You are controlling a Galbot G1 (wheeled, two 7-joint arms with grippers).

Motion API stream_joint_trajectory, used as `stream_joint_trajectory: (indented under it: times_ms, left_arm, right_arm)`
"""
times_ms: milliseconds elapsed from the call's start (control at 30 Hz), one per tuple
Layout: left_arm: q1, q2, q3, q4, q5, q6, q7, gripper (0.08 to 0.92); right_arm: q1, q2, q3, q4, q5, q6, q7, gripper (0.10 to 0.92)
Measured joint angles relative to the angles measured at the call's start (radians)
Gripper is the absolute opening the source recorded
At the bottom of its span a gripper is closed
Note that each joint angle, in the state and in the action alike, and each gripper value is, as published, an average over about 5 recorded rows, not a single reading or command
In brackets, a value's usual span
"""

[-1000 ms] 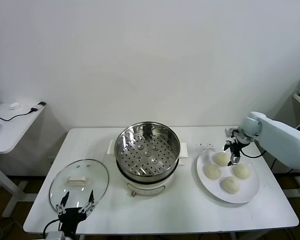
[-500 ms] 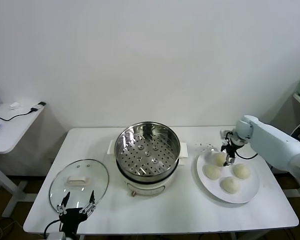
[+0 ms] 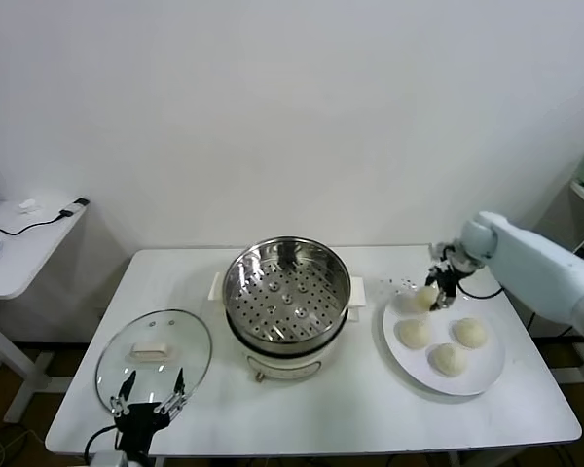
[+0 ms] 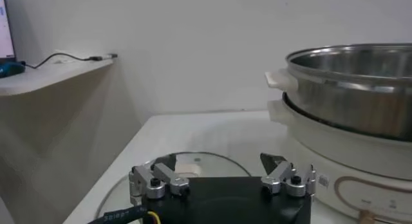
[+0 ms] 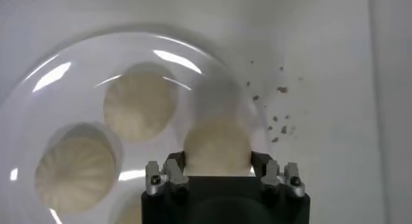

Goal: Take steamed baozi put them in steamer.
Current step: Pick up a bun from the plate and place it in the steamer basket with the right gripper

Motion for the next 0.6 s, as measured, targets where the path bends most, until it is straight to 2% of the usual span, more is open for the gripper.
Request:
stream_joint_trajectory:
  times_ms: [367, 500, 600]
  left_arm:
    - [0.004, -0.003, 0.026, -0.015, 0.012, 0.005, 0.000, 0.823]
    - [0.009, -0.006, 0.034, -0.019, 0.021, 0.005, 0.000, 0.823]
    - [0.011, -0.008, 0.039, -0.019, 0.028, 0.004, -0.001, 0.823]
  right_arm:
    - [0.335, 0.122, -0.175, 0.345, 0.097, 0.192, -0.031, 0.670]
    - [0.360, 0.187, -0.219, 0.435, 0.057, 0.289, -0.001, 0.670]
    - [0.349, 0.237, -0.232, 0.447, -0.013, 0.375, 0.023, 0.670]
